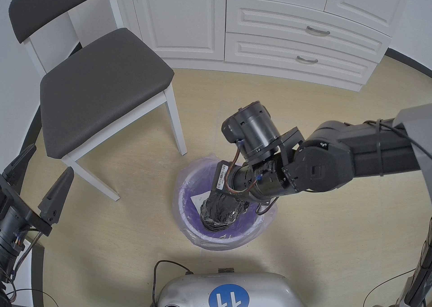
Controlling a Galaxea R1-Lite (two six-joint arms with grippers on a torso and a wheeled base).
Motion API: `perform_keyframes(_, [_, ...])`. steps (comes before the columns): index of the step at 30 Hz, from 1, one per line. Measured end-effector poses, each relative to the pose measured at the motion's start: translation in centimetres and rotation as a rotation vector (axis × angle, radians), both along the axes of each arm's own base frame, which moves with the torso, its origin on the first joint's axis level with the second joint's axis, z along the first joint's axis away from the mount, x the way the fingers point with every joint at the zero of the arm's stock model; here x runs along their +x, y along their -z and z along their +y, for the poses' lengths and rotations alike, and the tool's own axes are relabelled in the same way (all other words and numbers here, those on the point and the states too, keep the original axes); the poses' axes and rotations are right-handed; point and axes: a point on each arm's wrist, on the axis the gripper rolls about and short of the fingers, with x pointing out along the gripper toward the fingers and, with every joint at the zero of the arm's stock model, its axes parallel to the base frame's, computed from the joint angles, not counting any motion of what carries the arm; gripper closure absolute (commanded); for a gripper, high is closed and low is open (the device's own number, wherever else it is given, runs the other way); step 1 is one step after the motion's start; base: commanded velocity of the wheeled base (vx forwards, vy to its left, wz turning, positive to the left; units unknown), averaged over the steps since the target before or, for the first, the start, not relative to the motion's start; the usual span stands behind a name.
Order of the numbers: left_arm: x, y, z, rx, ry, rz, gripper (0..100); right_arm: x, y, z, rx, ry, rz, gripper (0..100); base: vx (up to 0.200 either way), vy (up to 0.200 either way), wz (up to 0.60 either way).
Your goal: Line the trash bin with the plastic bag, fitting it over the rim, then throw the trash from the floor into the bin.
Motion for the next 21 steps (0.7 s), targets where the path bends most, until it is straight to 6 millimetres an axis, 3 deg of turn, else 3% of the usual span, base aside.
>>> perform_keyframes(11, [0.0, 0.2, 0.1, 0.031, -0.014, 0.009, 0, 2.3, 3.8, 1.1, -0.046, 0.025, 0.047, 100, 0.0, 0.0, 0.0])
perform_keyframes(21, [-0.1, 0.0, 0.1, 0.022, -0.008, 0.005, 0, 5.1, 6.1, 0.7, -0.085, 0.105, 0.046, 100, 0.0, 0.0, 0.0])
